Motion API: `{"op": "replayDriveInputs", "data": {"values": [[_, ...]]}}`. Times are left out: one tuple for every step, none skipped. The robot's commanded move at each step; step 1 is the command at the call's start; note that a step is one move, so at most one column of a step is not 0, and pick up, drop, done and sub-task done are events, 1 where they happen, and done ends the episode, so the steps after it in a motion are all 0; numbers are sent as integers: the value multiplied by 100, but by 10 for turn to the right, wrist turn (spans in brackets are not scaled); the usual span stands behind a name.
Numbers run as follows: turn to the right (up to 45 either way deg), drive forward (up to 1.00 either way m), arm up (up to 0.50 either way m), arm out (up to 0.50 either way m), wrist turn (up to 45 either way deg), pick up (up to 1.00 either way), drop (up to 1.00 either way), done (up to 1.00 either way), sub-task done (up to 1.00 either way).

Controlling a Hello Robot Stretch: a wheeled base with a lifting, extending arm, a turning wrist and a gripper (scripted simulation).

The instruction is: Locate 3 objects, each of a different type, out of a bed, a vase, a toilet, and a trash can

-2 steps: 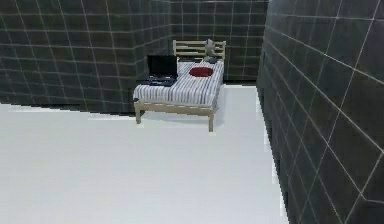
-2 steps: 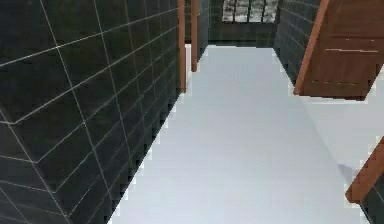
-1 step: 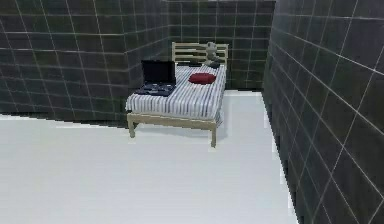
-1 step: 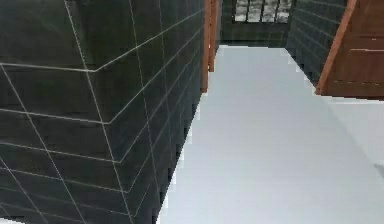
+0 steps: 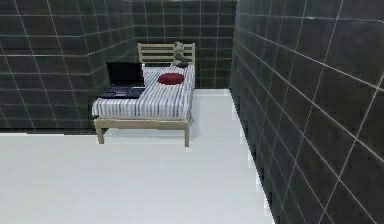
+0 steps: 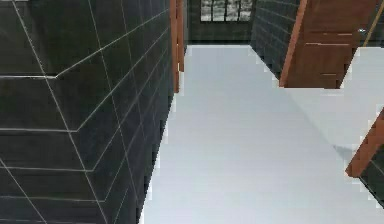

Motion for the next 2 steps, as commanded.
{"op": "replayDriveInputs", "data": {"values": [[0, 100, 0, 0, 0, 0, 0, 0, 0], [90, 0, 0, 0, 0, 0, 0, 0, 0]]}}
